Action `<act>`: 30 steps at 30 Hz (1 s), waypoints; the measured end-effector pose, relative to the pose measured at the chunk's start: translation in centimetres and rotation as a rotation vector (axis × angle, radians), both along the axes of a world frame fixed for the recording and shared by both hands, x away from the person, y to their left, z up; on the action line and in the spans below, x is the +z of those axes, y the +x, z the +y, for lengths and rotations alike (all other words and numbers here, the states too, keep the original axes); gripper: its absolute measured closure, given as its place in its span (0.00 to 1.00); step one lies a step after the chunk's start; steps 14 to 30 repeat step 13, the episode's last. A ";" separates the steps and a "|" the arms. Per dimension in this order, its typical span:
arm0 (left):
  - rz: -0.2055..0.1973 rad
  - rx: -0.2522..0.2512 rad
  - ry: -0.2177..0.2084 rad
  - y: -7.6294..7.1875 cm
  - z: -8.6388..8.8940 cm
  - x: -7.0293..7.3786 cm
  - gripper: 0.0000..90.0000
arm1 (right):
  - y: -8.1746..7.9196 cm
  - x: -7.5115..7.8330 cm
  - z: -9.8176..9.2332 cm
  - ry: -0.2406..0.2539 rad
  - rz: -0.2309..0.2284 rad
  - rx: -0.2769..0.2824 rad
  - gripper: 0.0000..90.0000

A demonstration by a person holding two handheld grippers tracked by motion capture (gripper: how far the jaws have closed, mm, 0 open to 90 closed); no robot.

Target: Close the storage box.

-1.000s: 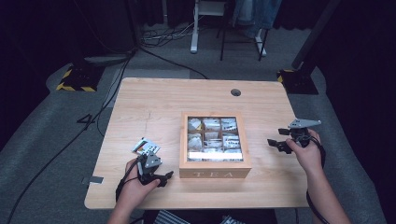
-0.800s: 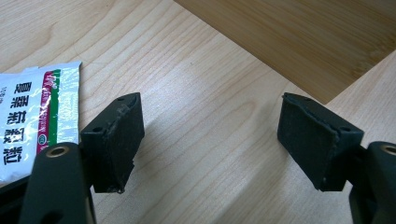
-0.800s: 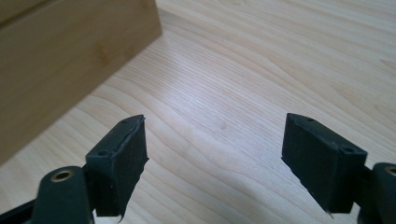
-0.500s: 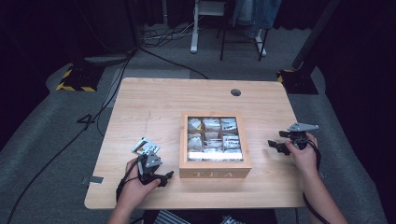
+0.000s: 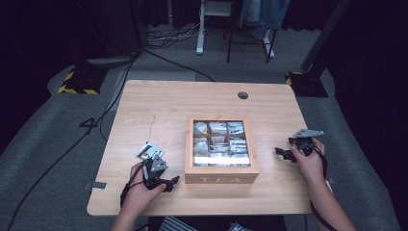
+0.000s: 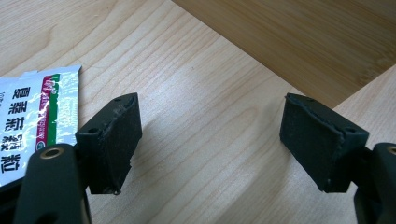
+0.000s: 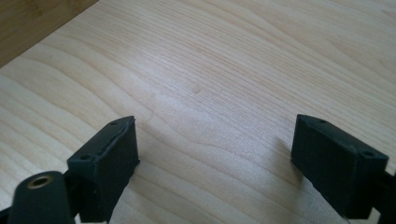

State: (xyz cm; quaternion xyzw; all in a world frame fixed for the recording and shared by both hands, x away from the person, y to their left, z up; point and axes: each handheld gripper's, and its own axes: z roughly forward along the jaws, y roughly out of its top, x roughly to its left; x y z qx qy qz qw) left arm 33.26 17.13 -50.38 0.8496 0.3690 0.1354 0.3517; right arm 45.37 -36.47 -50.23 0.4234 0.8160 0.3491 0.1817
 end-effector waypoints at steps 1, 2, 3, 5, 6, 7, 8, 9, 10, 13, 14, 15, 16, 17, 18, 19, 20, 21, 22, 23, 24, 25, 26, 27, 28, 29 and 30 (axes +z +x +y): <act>0.000 0.000 0.000 0.0 0.0 0.0 0.24 | 0.0 0.0 0.0 0.000 0.000 0.000 0.16; -0.001 0.002 0.000 0.0 -0.1 0.0 0.23 | 0.0 -0.1 -0.1 0.004 -0.012 -0.026 0.16; -0.001 0.002 0.000 0.0 -0.1 0.0 0.23 | 0.0 -0.1 -0.1 0.004 -0.012 -0.026 0.16; -0.003 -0.002 0.003 0.2 -0.1 0.0 0.23 | 0.0 -0.1 -0.1 0.004 -0.012 -0.027 0.16; -0.002 0.001 0.005 0.2 -0.2 0.0 0.22 | 0.0 -0.1 -0.1 0.004 -0.012 -0.027 0.15; 0.001 0.001 0.003 0.2 -0.2 0.0 0.22 | 0.0 -0.1 -0.1 0.004 -0.012 -0.028 0.15; 0.003 0.000 0.002 0.3 -0.2 0.0 0.22 | 0.0 -0.1 -0.1 0.005 -0.011 -0.028 0.15; 0.003 0.000 0.002 0.3 -0.2 0.0 0.22 | 0.0 -0.1 -0.1 0.005 -0.011 -0.028 0.15; 0.002 0.000 0.003 0.3 -0.2 0.0 0.22 | 0.0 -0.1 -0.1 0.004 -0.012 -0.028 0.15; 0.002 0.000 0.004 0.3 -0.2 0.0 0.22 | 0.0 -0.2 0.0 0.005 -0.011 -0.030 0.14; 0.002 0.000 0.004 0.3 -0.2 0.0 0.22 | 0.0 -0.2 0.0 0.005 -0.011 -0.030 0.14; 0.002 0.000 0.004 0.3 -0.2 0.0 0.22 | 0.0 -0.2 0.0 0.005 -0.011 -0.030 0.14; 0.002 0.000 0.004 0.3 -0.2 0.0 0.22 | 0.0 -0.2 0.0 0.005 -0.011 -0.030 0.14; 0.002 0.000 0.004 0.3 -0.2 0.0 0.22 | 0.0 -0.2 0.0 0.005 -0.011 -0.030 0.14; 0.002 0.000 0.004 0.3 -0.2 0.0 0.22 | 0.0 -0.2 0.0 0.005 -0.011 -0.030 0.14; 0.002 0.000 0.004 0.3 -0.2 0.0 0.22 | 0.0 -0.2 0.0 0.005 -0.011 -0.030 0.14; 0.002 0.000 0.004 0.3 -0.2 0.0 0.22 | 0.0 -0.2 0.0 0.005 -0.011 -0.030 0.14; 0.002 0.000 0.004 0.3 -0.2 0.0 0.22 | 0.0 -0.2 0.0 0.005 -0.011 -0.030 0.14; 0.002 0.000 0.004 0.3 -0.2 0.0 0.22 | 0.0 -0.2 0.0 0.005 -0.011 -0.030 0.14; 0.002 0.000 0.004 0.3 -0.2 0.0 0.22 | 0.0 -0.2 0.0 0.005 -0.011 -0.030 0.14; 0.002 0.000 0.004 0.3 -0.2 0.0 0.22 | 0.0 -0.2 0.0 0.005 -0.011 -0.030 0.14; 0.002 0.000 0.004 0.3 -0.2 0.0 0.22 | 0.0 -0.2 0.0 0.005 -0.011 -0.030 0.14; 0.002 0.000 0.004 0.3 -0.2 0.0 0.22 | 0.0 -0.2 0.0 0.005 -0.011 -0.030 0.14; 0.002 0.000 0.004 0.3 -0.2 0.0 0.22 | 0.0 -0.2 0.0 0.005 -0.011 -0.030 0.14; 0.002 0.000 0.004 0.3 -0.2 0.0 0.22 | 0.0 -0.2 0.0 0.005 -0.011 -0.030 0.14; 0.002 0.000 0.004 0.3 -0.2 0.0 0.22 | 0.0 -0.2 0.0 0.005 -0.011 -0.030 0.14; 0.002 0.000 0.004 0.3 -0.2 0.0 0.22 | 0.0 -0.2 0.0 0.005 -0.011 -0.030 0.14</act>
